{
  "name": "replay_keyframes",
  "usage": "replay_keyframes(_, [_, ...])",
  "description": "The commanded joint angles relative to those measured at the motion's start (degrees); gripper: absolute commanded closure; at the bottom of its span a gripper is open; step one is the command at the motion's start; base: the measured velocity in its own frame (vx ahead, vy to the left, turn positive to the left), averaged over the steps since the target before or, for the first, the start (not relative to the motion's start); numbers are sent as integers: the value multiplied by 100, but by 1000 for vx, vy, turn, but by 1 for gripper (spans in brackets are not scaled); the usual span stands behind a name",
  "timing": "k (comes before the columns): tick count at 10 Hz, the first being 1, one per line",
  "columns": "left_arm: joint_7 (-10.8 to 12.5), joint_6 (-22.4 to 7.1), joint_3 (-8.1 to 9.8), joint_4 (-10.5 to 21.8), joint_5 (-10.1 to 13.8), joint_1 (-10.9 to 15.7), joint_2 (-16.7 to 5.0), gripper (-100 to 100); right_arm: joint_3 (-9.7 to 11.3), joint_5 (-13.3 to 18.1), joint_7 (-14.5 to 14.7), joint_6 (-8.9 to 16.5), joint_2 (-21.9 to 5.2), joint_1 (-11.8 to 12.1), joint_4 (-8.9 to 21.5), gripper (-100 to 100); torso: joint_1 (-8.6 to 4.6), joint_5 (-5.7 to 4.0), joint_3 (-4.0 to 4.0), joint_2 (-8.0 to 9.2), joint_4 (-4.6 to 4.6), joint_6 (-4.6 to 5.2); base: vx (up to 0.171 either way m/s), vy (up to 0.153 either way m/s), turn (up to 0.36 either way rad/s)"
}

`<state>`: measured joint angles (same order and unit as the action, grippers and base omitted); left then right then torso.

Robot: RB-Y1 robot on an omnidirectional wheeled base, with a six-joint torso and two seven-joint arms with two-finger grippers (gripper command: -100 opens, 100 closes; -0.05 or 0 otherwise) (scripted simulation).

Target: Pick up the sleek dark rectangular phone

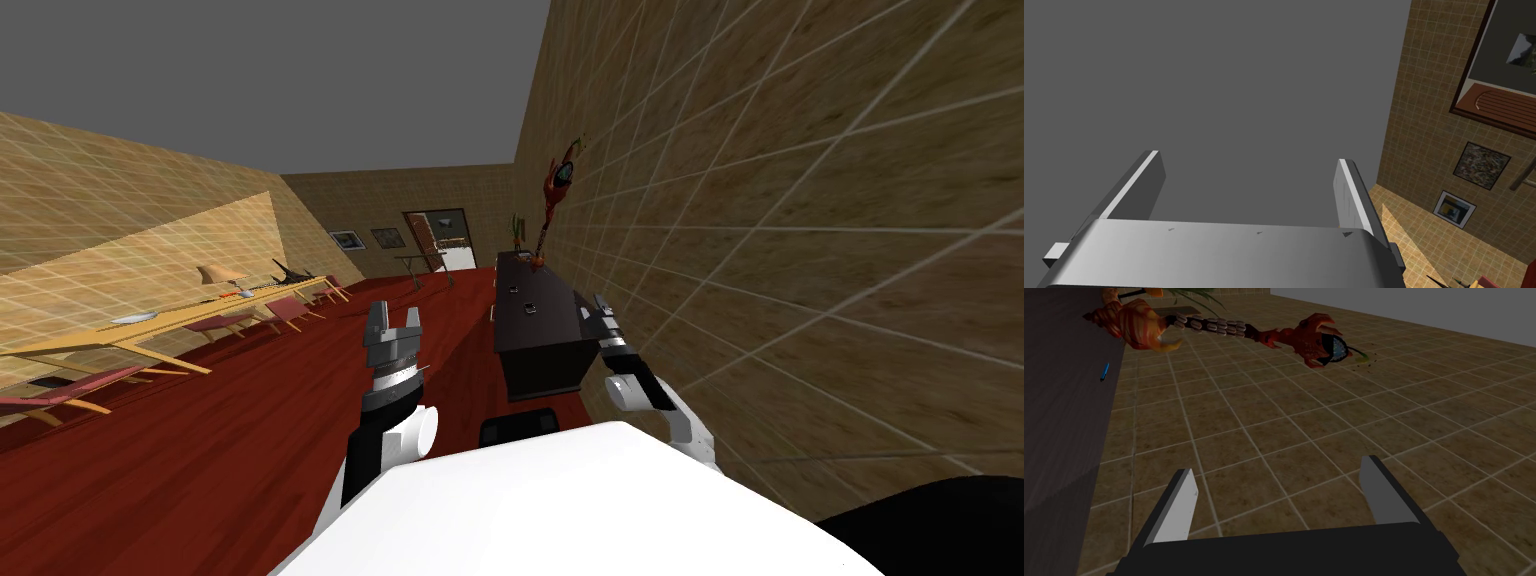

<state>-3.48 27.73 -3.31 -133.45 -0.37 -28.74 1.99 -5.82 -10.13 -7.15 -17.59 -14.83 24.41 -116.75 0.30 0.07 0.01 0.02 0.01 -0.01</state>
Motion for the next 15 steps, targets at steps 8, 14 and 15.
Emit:
replay_keyframes(8, [0, 0, 0, 0, 0, 0, 0, 0, -243, -474, -849, 993, -1277, -840, 1341, -100, 20, 5, 1, 2, 0, 1, -14, 117, 42])
replay_keyframes(14, [0, 0, 0, 0, 0, 0, 0, 0, -426, -922, -1494, 1946, -2163, -1578, 2352, -100, 16, 5, -1, -2, -1, 3, -2, 128, 52])
replay_keyframes(15, [0, 0, 0, 0, 0, 0, 0, 0, -426, -922, -1494, 1979, -2227, -1578, 2494, -100, 23, 6, -2, -4, -1, 1, 8, 110, 19])
